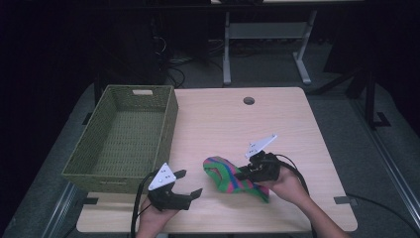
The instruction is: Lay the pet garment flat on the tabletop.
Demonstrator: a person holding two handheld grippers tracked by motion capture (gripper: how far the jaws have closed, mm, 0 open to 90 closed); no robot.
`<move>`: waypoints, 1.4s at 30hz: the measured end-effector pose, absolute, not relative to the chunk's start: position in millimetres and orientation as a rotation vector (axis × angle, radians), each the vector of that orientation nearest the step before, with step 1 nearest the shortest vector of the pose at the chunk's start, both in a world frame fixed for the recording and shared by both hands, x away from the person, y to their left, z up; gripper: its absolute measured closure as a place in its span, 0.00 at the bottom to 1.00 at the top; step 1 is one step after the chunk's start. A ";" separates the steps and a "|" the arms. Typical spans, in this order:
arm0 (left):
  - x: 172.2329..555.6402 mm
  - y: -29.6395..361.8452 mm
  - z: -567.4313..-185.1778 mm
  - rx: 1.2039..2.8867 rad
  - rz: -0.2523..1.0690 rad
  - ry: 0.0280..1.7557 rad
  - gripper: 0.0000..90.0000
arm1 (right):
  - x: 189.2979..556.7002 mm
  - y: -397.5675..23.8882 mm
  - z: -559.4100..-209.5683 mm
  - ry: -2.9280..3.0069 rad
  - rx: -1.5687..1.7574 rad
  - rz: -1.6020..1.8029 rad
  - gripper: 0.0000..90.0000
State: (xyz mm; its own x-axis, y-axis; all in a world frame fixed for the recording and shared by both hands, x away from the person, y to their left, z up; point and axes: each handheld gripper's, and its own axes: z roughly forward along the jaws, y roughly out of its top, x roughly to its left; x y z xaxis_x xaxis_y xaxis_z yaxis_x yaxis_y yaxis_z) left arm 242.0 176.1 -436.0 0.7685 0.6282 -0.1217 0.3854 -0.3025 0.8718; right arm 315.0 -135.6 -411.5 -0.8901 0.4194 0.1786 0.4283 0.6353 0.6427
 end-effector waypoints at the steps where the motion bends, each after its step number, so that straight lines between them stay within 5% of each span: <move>1: 241.9 176.0 -436.0 1.930 0.296 0.770 0.17 | 315.3 -134.7 -413.4 -2.830 -0.733 -1.116 0.84; 24: 242.4 174.9 -436.9 1.940 0.281 0.767 0.17 | 313.1 -103.0 -454.7 -2.832 -0.716 -1.013 0.80; 42: 242.2 179.1 -434.7 1.914 0.289 0.772 0.17 | 309.2 -105.6 -442.7 -2.815 -0.639 -1.109 0.50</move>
State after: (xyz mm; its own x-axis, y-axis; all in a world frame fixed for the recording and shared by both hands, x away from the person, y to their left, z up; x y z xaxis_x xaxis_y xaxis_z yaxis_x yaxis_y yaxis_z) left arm 242.2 179.1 -434.7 0.7667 0.6281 -0.1329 0.3864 -0.2862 0.8768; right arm 309.2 -105.6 -442.7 -0.9133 0.3586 0.1929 0.3938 0.6573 0.6426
